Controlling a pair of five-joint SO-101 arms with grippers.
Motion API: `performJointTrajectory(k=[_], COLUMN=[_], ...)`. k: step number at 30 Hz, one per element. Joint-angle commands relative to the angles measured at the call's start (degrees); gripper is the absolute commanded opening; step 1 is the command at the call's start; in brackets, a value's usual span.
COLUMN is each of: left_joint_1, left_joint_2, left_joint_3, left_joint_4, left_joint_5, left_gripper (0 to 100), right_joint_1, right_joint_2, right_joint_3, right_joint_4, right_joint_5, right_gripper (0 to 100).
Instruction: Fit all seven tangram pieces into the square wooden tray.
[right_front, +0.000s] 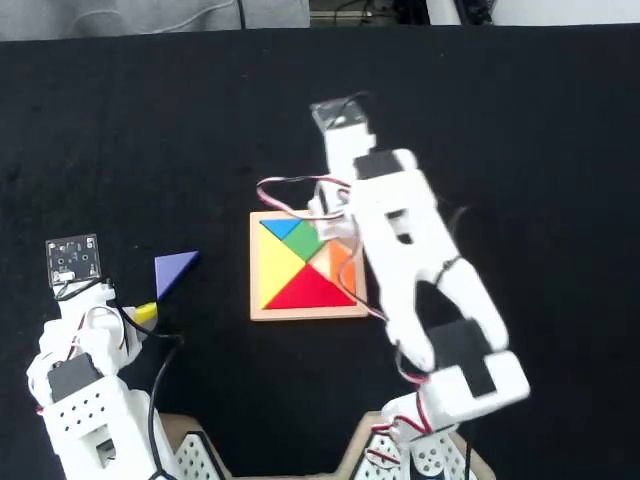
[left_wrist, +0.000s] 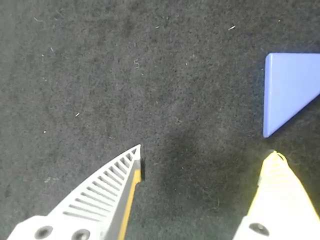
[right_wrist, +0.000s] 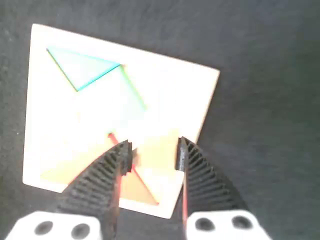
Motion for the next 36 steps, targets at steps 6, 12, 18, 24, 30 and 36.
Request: performJointTrajectory(k=[6,12,18,24,30,36], left_joint_1=[0.4,0.4,0.4,0.4,0.4,0.4], left_joint_2=[-0.4,-0.4,-0.4,-0.4,-0.4,-0.4], left_joint_3=[-0.1,-0.1,-0.1,-0.1,-0.1,-0.1], left_joint_4=[0.1,0.1,0.0,0.1,0.1,0.0], left_joint_5=[-0.5,-0.5,-0.5,-0.5,-0.5,-0.5], left_gripper=[36,36,36,36,36,36], right_joint_1=[-2.5,-4.7,-7.9,-7.6,-6.7,-6.6], right_joint_2=[7.3,7.4,7.6,7.7,7.7,7.7], right_joint_3=[-3.4,-3.2,-3.8,-3.6,-3.6,-3.1], right_joint_4=[-0.4,-1.5,-2.7,-3.5,-3.4,-3.4], right_joint_5=[-7.2,-8.4,-14.1,-14.3,-14.3,-14.0], right_gripper=[6.4,6.4,6.8,6.9,6.9,13.9])
